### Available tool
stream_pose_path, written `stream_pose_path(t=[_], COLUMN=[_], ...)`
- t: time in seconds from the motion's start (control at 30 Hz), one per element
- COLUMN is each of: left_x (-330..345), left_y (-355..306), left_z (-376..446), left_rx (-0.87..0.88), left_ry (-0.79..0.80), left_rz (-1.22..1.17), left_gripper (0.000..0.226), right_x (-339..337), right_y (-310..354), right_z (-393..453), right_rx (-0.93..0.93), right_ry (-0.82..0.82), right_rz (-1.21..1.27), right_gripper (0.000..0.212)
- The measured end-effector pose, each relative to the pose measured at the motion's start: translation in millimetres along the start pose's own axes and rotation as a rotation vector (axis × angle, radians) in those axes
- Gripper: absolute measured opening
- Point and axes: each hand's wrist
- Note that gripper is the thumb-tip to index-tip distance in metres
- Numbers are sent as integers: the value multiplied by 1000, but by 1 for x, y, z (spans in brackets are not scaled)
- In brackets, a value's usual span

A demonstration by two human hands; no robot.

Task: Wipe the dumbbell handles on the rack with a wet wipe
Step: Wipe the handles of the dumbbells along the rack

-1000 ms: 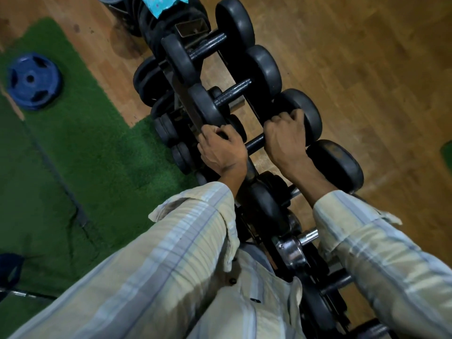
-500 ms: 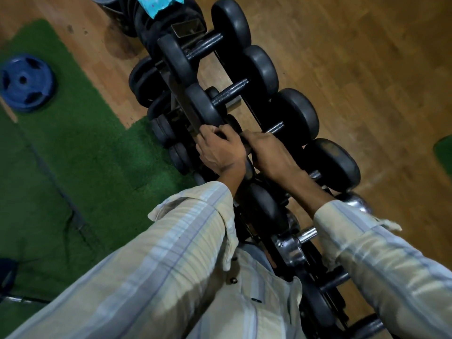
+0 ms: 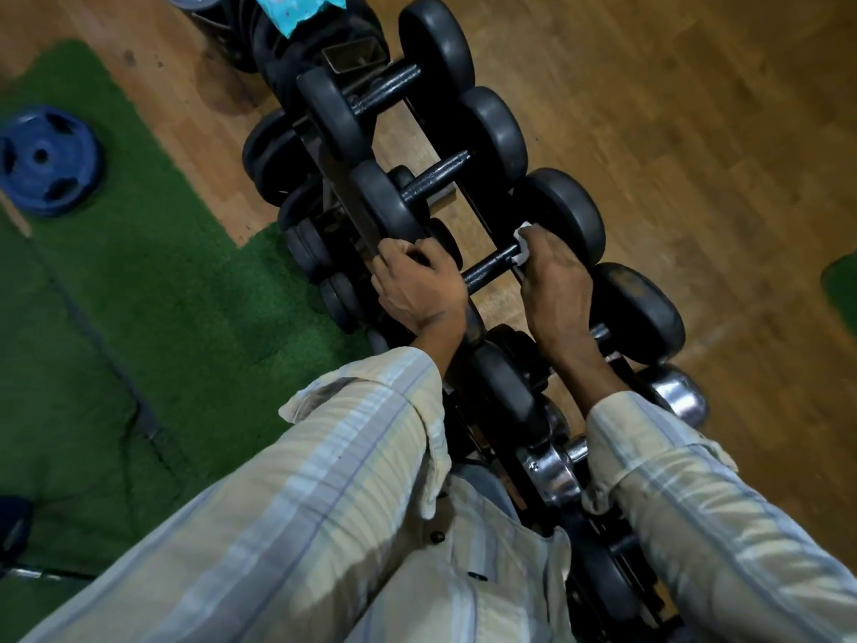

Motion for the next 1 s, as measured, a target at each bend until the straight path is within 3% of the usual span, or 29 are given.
stream_pose_path(t=[0.17, 0.3, 0.47, 0.6, 0.7, 0.77, 0.83, 0.93, 1.0], left_x=[0, -1, -2, -2, -3, -3, -3, -3, -3], left_y=[-1, -1, -2, -2, -1, -2, -2, -3, -3], left_z=[1, 0, 0, 0, -1, -1, -1, -1, -1], left_rx=[0, 6, 5, 9, 18, 21, 19, 17, 14], left_ry=[-6, -9, -3, -1, 2, -1, -5, -11, -4], left_rz=[0, 0, -3, 2, 3, 3, 8, 14, 20], left_gripper=[13, 12, 11, 11, 10, 10, 11, 12, 11], right_x=[6, 14, 16, 26, 24, 22, 17, 15, 17], right_y=[18, 29, 34, 31, 20, 10, 4, 5, 6], right_z=[-1, 4, 16, 31, 40, 39, 32, 29, 32], right_rx=[230, 559, 912, 1379, 1609, 1634, 1602, 1492, 1408], right_ry=[-331, -439, -634, -721, -702, -671, -613, -582, -592], right_rz=[145, 178, 429, 772, 1138, 1535, 1863, 2086, 2126], right_gripper=[17, 14, 6, 12, 22, 18, 27, 40, 30])
Point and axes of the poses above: each hand's wrist, its own z-axis towards the middle knuckle, its own x-axis out of the palm, y = z × x, and after that the axes turned 14 degrees about -x, right-handed
